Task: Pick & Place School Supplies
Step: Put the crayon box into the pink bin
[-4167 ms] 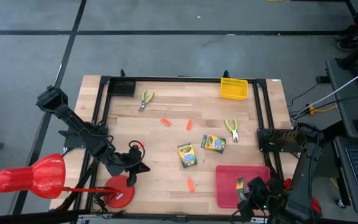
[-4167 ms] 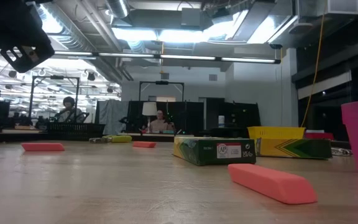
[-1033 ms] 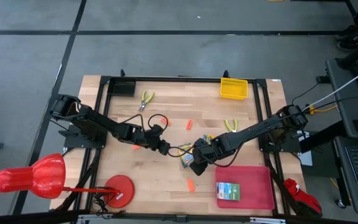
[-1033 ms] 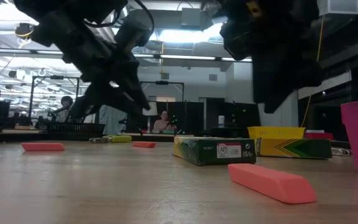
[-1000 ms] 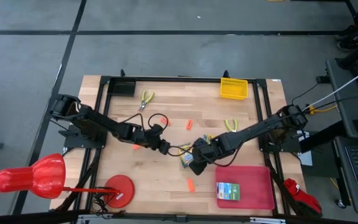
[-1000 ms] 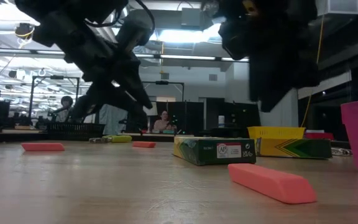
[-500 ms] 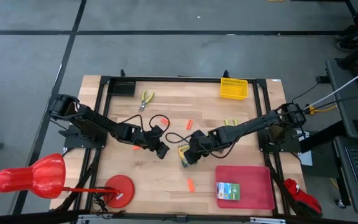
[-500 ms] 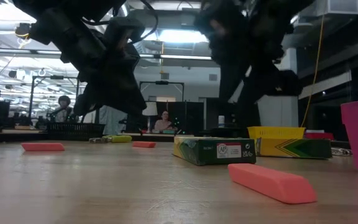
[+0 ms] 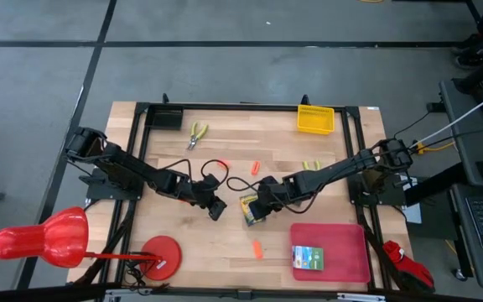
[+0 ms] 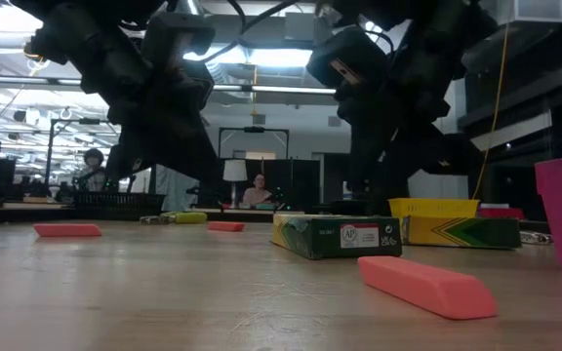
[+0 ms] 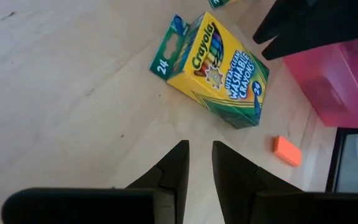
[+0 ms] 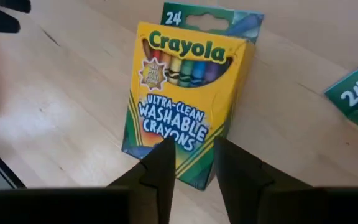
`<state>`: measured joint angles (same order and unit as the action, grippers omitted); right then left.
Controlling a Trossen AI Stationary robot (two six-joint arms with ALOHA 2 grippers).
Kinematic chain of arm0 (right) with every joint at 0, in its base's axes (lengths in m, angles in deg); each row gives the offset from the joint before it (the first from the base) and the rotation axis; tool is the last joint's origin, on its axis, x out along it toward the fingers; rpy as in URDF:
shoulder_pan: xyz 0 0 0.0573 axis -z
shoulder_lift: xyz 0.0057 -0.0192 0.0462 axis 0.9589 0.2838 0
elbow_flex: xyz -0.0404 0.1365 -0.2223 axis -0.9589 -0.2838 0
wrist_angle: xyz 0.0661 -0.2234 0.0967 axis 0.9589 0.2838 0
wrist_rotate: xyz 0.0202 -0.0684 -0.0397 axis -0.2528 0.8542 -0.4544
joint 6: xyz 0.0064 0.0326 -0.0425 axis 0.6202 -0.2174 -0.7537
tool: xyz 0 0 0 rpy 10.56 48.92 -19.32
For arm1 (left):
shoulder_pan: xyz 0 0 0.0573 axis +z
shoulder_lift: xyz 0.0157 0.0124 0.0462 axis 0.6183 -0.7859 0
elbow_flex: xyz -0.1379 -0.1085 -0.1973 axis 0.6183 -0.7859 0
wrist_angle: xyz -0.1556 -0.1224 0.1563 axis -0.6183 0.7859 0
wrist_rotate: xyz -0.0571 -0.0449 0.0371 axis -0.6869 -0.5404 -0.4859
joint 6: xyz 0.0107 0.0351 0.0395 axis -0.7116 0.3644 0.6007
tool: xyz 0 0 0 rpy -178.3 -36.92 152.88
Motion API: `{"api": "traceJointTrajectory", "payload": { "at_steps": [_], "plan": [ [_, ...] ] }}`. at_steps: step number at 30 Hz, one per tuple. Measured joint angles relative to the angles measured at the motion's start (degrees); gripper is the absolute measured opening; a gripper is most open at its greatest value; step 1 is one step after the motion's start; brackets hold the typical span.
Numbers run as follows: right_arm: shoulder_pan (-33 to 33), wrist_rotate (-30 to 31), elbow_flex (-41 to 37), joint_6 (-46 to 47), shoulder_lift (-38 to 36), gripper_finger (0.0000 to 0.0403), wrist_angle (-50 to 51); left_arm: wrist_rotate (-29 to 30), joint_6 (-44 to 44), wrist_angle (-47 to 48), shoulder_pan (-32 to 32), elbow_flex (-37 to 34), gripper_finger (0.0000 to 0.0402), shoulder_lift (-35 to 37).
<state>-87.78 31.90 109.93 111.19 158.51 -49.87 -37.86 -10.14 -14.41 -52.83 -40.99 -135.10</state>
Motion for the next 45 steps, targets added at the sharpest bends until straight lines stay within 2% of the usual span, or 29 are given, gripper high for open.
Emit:
{"api": "traceJointTrajectory", "payload": {
  "at_steps": [10, 24, 45],
  "plan": [
    [1.8, 1.5, 0.0, -3.0, 0.0, 0.0078, 0.6, -1.9, -0.6, -2.1, 0.0, 0.0, 0.0066, 0.0],
    [2.8, 1.5, 0.0, -5.2, 0.7, 0.0079, 1.0, -2.9, -1.0, -4.0, 0.0, 0.0, 0.0066, 0.1],
    [2.8, 0.0, 0.0, -5.1, 4.8, 0.0076, -3.9, -0.8, -0.2, 0.0, 0.0, 0.0, 0.0065, 6.9]
  ]
}}
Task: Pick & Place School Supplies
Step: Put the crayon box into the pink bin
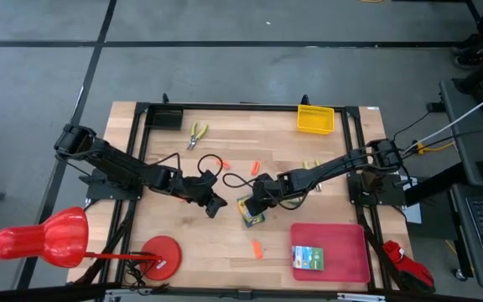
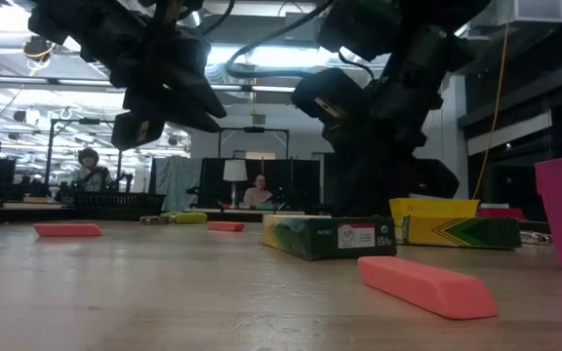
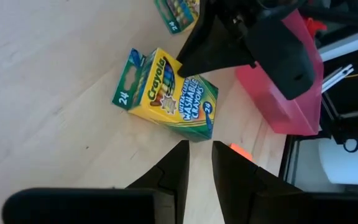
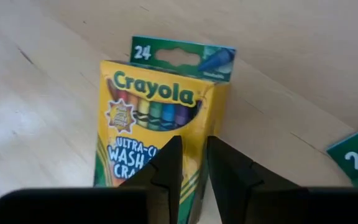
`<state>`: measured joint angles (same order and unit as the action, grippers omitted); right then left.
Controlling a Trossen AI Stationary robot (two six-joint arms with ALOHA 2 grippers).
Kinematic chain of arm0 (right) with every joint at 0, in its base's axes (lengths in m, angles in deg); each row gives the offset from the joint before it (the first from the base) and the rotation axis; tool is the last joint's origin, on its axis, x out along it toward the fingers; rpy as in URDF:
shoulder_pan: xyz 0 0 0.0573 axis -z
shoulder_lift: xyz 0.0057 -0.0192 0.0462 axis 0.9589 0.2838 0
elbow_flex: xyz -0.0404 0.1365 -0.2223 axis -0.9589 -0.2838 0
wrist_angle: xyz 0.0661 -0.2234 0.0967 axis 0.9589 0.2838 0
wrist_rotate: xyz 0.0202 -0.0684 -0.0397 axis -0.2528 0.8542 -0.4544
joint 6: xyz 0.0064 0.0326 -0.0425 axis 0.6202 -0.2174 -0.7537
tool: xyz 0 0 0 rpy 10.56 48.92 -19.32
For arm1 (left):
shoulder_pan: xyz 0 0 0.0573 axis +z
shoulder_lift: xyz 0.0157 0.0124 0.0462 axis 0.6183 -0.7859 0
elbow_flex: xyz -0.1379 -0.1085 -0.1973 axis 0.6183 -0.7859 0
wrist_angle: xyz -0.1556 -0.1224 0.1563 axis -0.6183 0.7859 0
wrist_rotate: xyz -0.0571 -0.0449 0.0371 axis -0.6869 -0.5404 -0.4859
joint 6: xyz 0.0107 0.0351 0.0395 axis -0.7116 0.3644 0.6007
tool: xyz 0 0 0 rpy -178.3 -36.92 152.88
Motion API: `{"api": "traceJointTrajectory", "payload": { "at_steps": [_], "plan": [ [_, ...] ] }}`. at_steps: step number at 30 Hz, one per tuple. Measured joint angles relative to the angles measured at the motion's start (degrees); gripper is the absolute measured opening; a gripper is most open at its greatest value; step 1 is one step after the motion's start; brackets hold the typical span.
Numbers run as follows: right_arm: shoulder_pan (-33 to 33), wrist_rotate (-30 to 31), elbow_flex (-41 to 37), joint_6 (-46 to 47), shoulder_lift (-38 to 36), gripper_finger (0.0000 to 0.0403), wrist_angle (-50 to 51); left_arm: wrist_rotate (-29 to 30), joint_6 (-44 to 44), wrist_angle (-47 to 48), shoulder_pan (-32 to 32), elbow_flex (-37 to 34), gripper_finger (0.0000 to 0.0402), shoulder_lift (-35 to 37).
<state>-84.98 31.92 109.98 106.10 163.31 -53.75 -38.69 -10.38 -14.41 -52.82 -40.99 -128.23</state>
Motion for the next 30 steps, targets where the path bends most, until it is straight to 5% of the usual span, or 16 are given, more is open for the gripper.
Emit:
{"api": "traceJointTrajectory", "payload": {
  "at_steps": [8, 24, 30],
  "plan": [
    [-1.0, -0.2, 0.0, -0.1, 0.1, 0.0007, -0.6, -0.3, 0.0, 0.5, -0.5, 0.0, 0.0065, 0.0],
    [-3.0, 3.9, -0.1, 3.7, -7.3, 0.0001, 0.5, 3.2, 0.0, 10.5, -3.0, 0.0, 0.0065, 2.6],
    [-4.0, 3.0, -0.1, 4.3, -13.5, 0.0001, 11.3, 4.2, 1.0, 13.6, -3.0, 0.0, 0.0065, 3.7]
  ]
}}
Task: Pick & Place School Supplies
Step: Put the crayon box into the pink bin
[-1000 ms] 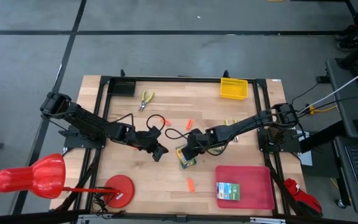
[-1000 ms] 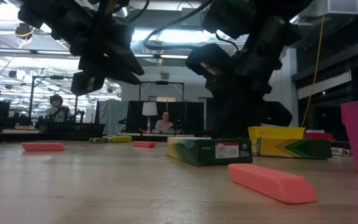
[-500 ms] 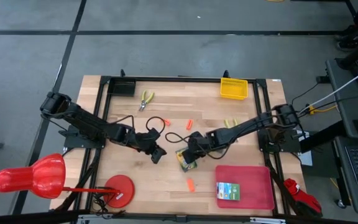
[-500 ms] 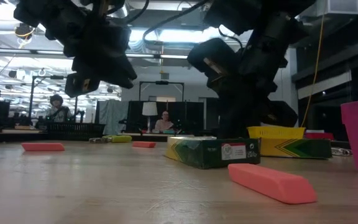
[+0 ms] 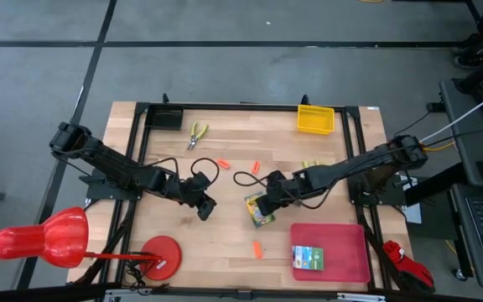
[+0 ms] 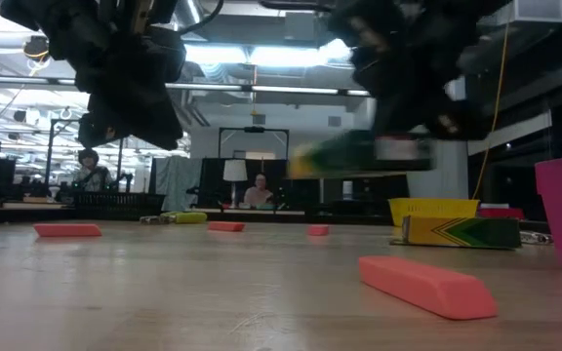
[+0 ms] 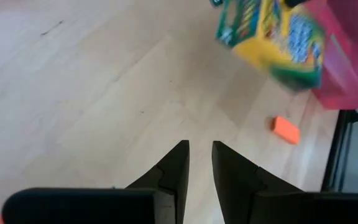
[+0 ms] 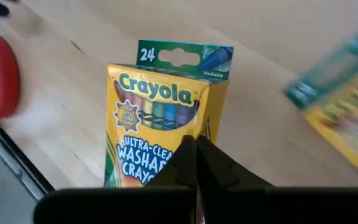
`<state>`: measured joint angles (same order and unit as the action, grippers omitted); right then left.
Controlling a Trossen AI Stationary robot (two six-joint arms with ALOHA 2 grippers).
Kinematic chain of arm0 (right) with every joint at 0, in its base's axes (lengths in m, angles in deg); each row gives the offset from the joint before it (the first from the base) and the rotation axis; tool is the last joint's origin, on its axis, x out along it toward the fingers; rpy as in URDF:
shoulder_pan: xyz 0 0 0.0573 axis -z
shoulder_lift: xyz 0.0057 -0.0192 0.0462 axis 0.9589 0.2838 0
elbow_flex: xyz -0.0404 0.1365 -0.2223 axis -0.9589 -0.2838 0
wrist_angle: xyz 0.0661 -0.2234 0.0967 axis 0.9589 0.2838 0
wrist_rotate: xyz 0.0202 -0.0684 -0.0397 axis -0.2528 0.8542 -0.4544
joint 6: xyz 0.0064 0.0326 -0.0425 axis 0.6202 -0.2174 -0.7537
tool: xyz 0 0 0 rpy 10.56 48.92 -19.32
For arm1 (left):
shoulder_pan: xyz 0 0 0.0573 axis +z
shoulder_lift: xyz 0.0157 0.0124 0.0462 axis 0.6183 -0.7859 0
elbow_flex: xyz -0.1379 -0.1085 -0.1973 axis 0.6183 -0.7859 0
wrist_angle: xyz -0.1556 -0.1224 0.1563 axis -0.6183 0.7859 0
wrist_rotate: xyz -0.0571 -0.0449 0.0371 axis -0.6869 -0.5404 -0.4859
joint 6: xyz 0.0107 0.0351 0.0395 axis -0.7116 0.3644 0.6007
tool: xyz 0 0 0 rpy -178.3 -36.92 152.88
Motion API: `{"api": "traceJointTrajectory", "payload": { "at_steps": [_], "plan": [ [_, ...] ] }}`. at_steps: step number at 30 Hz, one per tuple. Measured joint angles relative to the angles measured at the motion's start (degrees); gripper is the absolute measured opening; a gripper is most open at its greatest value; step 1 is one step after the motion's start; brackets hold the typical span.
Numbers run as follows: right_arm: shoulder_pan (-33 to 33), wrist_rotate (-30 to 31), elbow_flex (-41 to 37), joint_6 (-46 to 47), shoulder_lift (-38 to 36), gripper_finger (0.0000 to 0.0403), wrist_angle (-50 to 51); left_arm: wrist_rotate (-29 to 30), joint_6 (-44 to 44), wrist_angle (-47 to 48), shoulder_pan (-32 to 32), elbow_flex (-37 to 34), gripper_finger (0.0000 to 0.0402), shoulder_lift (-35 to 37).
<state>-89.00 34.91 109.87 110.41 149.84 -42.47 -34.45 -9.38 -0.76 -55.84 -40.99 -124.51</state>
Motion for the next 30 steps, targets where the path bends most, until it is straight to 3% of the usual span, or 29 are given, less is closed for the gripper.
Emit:
{"api": "traceJointTrajectory", "payload": {
  "at_steps": [8, 12, 17, 25, 30],
  "plan": [
    [-5.7, 0.7, 0.0, 7.5, -10.2, 0.0000, 12.7, 3.0, 1.0, 1.7, -2.0, 0.0, 0.0065, 0.0],
    [-9.3, -2.6, 0.0, 10.2, -12.7, 0.0000, 15.5, 3.4, 1.5, 2.8, -2.7, 0.0, 0.0065, 0.0],
    [-16.7, -5.6, 0.0, 16.9, -13.1, 0.0000, 23.6, 3.5, 1.9, 3.0, -3.5, 0.0, 0.0065, 0.0],
    [-26.6, -5.8, 0.0, 27.6, -13.1, 0.0002, 25.2, 4.3, 1.9, 3.1, -4.5, 0.0, 0.0065, 0.0],
    [-30.1, -4.9, 0.0, 33.4, -13.1, 0.0049, 25.4, 3.8, 2.0, 3.1, -4.5, 0.0, 0.0065, 0.0]
  ]
}}
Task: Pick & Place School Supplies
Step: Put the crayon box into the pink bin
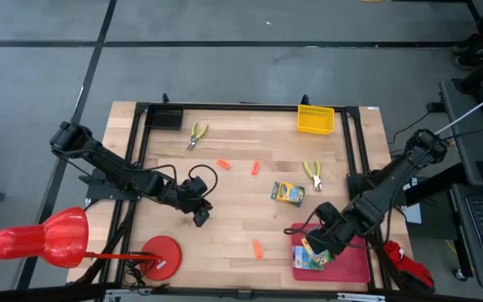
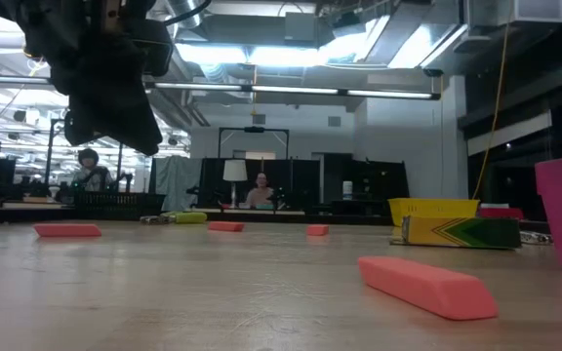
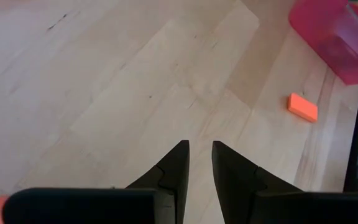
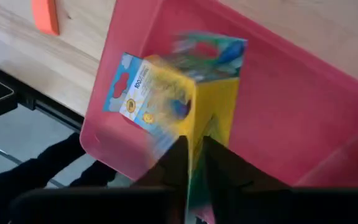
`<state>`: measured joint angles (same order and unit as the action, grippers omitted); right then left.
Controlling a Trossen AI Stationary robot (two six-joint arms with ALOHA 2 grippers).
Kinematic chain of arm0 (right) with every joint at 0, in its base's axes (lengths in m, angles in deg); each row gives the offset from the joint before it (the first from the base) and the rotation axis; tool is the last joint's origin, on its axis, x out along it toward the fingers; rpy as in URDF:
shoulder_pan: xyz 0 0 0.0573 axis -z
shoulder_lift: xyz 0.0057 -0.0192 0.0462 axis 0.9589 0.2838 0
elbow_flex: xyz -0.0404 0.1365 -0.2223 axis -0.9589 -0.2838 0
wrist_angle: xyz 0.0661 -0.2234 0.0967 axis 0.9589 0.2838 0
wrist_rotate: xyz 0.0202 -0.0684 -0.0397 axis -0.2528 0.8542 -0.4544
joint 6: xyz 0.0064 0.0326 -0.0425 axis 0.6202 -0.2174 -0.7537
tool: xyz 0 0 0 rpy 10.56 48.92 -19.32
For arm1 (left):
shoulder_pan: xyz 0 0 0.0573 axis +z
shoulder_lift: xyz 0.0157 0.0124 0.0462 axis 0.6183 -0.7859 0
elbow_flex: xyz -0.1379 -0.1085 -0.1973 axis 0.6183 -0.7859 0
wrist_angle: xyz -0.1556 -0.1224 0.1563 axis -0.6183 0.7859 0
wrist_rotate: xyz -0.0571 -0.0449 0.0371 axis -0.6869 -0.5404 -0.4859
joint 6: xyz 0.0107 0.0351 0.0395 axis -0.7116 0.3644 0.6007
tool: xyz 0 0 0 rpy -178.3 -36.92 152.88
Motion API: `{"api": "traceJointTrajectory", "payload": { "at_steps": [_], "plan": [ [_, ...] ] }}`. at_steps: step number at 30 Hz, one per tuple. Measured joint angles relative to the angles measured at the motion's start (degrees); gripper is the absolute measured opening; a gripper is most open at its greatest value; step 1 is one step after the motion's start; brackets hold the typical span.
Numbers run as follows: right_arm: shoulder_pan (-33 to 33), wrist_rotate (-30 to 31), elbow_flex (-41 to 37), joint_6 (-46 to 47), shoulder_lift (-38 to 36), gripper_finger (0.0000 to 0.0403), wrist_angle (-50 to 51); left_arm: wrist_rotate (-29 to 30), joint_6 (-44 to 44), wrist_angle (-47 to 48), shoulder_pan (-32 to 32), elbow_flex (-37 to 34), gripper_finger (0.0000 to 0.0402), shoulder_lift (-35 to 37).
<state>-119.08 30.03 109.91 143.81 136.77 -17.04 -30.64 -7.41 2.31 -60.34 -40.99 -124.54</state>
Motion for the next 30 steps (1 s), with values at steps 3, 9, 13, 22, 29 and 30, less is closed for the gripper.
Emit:
{"api": "traceJointTrajectory", "payload": {
  "at_steps": [3, 9, 13, 22, 29, 30],
  "plan": [
    [-1.3, 1.6, 0.0, 3.1, 0.0, 0.0093, 0.1, -0.4, 0.0, 0.0, 0.0, 0.0, 0.0065, 0.0],
    [-0.9, 9.2, 0.0, 5.5, 0.0, 0.0159, 0.5, -0.4, -0.4, -0.2, 0.0, 0.0, 0.0065, 0.0],
    [3.3, 12.8, 0.0, 3.8, 0.2, 0.0168, 2.3, 0.0, -1.6, -0.3, 0.0, 0.0, 0.0065, 0.0],
    [15.9, 7.0, -3.6, -1.6, 1.2, 0.0152, 8.3, 1.3, -3.8, -0.3, -1.0, 0.0, 0.0065, 0.0],
    [20.3, 5.8, -11.9, -3.7, 1.2, 0.0129, -5.7, 3.6, -6.0, -0.9, -3.0, 0.0, 0.0065, 0.0],
    [20.7, 6.1, -12.7, -3.6, 1.2, 0.0125, -7.3, 3.8, -6.2, -1.1, -3.3, 0.0, 0.0065, 0.0]
  ]
}}
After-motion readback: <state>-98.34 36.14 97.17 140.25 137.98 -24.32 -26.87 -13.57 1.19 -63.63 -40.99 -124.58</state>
